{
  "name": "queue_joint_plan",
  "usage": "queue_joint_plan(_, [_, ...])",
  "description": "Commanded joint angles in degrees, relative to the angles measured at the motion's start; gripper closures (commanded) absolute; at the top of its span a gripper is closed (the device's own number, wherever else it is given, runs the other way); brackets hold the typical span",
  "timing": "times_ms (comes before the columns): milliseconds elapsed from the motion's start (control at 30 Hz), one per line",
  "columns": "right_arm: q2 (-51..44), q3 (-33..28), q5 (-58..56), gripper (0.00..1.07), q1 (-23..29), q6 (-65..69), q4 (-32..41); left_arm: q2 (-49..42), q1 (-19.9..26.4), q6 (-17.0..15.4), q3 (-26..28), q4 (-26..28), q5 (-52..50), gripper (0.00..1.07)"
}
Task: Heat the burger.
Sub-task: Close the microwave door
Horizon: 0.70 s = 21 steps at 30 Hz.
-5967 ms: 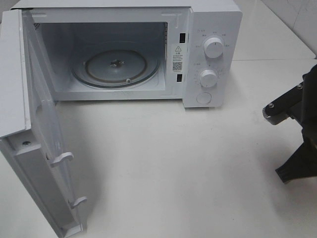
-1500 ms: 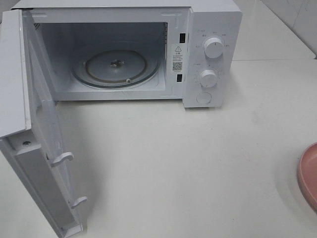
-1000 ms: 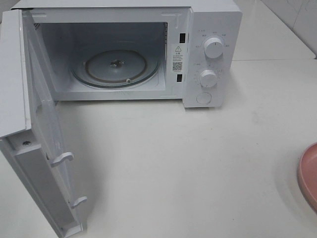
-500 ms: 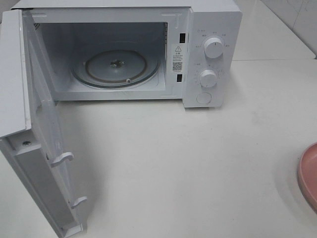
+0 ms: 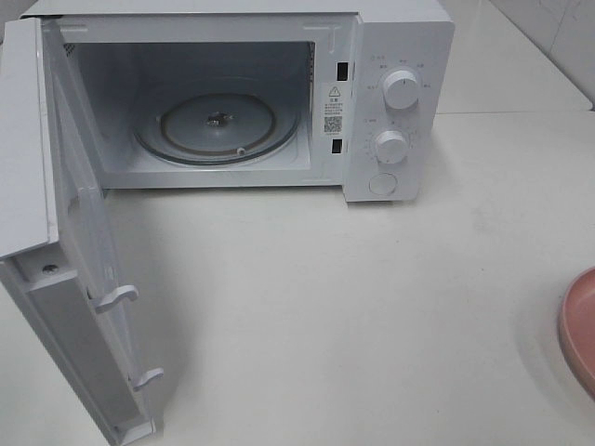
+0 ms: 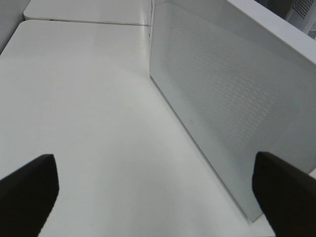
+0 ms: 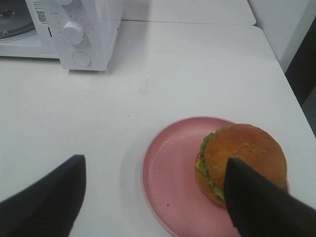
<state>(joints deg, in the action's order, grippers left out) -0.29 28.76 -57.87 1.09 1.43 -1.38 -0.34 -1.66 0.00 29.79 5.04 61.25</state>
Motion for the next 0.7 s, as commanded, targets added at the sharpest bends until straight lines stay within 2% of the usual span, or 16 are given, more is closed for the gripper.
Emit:
queue_joint_plan(33, [-1.49, -0.23, 0.92, 0.31, -0.40, -0.52, -0.11, -0.69, 0.17, 0.00, 0.06, 0.57, -0.23, 0.07])
queue_joint_plan(333, [-1.49, -0.23, 0.92, 0.31, -0.40, -0.52, -0.11, 6.07, 0.17, 0.00, 1.26, 0.06, -2.46, 0.16])
queue_joint_plan(367, [-1.49, -0.23, 0.92, 0.31, -0.40, -0.52, -0.11, 8.37, 0.17, 0.00, 1.26, 0.00, -2.18, 0.24])
queue_joint_plan(400, [-1.49, -0.23, 0.92, 0.31, -0.40, -0.52, -0.11, 10.31, 0.06, 0.00, 1.26, -0.17, -2.29, 0.37])
queue_joint_plan(433, [-1.49, -0.23, 0.92, 0.31, -0.40, -0.52, -0.11, 10.31, 0.06, 0.00, 1.26, -0.17, -2.29, 0.37])
queue_joint_plan(467, [-1.49, -0.23, 0.92, 0.31, -0.40, -0.52, -0.11, 11.06, 0.06, 0.00, 1.26, -0.23, -2.35, 0.46])
queue_joint_plan(500, [-1.49, -0.23, 0.92, 0.31, -0.40, -0.52, -0.11, 11.06, 0.06, 0.00, 1.26, -0.23, -2.35, 0.46])
queue_joint_plan(533, [-1.49, -0.23, 0.92, 0.31, -0.40, -0.52, -0.11, 12.09, 0.06, 0.00, 1.38, -0.23, -2.69, 0.65])
queue_joint_plan(567, [-1.49, -0.23, 0.92, 0.31, -0.40, -0.52, -0.11, 13.06, 0.06, 0.00, 1.55, -0.23, -3.95, 0.76])
queue_joint_plan(600, [-1.49, -0.23, 0.92, 0.31, -0.40, -0.52, -0.11, 13.06, 0.06, 0.00, 1.55, -0.23, -3.95, 0.76])
queue_joint_plan(633, [-1.49, -0.23, 0.92, 0.31, -0.40, -0.52, -0.11, 13.58, 0.06, 0.00, 1.55, -0.29, -5.39, 0.95])
queue_joint_plan(667, [-1.49, -0.23, 0.92, 0.31, -0.40, -0.46, -0.11, 14.73, 0.06, 0.00, 1.20, -0.69, -9.05, 1.07])
queue_joint_plan(700, [-1.49, -0.23, 0.92, 0.31, -0.40, -0.46, -0.11, 14.73, 0.06, 0.00, 1.20, -0.69, -9.05, 1.07])
